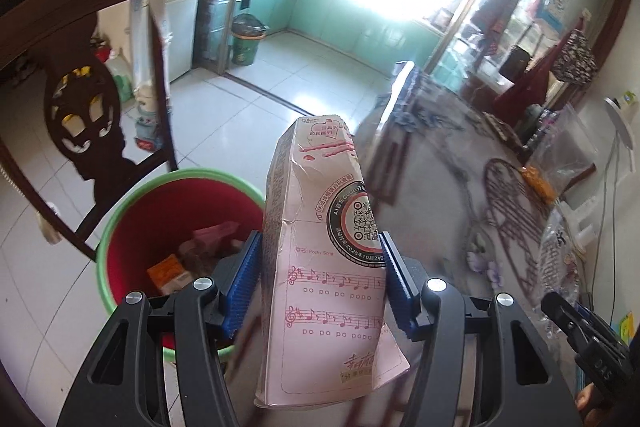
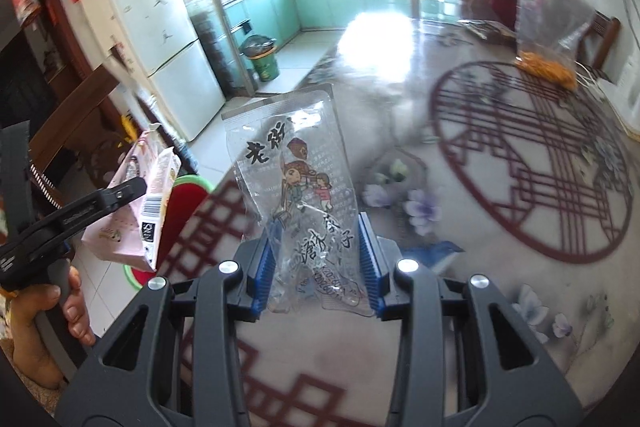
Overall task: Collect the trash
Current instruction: 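Carry the clear bag and pink paper bag over the red bucket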
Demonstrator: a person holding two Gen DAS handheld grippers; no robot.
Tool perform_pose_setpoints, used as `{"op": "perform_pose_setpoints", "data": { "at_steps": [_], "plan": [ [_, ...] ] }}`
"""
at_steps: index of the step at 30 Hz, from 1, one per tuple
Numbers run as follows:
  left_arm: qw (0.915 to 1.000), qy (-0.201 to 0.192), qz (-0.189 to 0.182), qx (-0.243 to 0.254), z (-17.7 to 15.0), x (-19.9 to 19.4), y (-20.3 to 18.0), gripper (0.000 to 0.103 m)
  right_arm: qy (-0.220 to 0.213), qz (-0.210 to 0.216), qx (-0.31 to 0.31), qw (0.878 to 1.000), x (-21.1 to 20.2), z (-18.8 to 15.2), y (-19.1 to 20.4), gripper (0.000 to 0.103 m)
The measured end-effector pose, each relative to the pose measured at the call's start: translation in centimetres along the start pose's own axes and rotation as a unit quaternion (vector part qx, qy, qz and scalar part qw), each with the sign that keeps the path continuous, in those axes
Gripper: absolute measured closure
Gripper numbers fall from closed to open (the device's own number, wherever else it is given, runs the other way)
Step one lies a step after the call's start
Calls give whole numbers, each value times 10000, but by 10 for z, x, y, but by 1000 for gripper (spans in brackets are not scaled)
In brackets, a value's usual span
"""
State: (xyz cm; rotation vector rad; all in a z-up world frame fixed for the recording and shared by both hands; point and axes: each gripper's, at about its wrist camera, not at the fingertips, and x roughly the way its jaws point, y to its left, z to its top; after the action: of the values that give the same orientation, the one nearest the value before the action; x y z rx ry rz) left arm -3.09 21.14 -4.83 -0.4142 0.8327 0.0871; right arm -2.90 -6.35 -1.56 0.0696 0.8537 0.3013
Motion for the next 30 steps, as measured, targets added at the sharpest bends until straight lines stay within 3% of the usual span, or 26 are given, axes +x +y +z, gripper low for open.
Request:
{"op": "perform_pose_setpoints", "data": {
  "at_steps": [8, 30],
  "plan": [
    [9989, 89, 248, -380, 1, 4, 34, 48, 100, 339, -391, 9986, 15, 3, 44, 66],
    [9945, 365, 568, -798, -3, 19, 64, 48, 88, 789, -1169, 9900, 47, 30, 117, 66]
  ]
}}
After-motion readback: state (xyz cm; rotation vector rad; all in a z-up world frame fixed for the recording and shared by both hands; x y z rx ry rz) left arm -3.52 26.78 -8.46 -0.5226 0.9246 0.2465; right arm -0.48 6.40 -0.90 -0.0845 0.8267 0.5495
